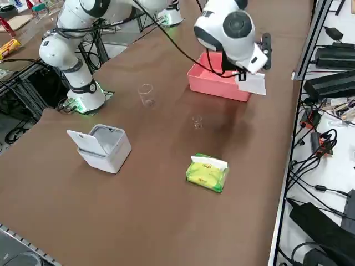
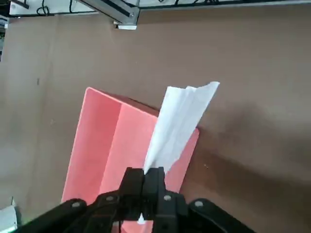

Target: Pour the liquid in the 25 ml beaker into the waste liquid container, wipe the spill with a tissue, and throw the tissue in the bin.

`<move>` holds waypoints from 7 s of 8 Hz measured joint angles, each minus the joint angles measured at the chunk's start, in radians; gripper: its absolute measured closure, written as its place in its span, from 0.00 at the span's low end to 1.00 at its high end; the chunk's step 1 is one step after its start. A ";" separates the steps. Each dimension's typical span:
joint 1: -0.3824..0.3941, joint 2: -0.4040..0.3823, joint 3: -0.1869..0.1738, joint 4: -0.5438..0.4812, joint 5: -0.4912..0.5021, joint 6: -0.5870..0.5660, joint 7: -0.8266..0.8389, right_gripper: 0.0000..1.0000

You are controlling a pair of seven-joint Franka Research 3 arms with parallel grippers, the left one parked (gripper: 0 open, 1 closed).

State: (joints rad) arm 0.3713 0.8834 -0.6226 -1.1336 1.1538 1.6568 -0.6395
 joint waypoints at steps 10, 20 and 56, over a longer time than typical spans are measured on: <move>-0.043 0.003 0.053 -0.169 0.136 -0.115 -0.378 0.98; -0.045 0.040 0.057 -0.233 0.182 -0.114 -0.528 0.98; -0.024 0.138 0.128 -0.208 0.182 0.129 -0.577 0.98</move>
State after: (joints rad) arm 0.3469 1.0217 -0.4941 -1.3412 1.3354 1.7863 -1.2165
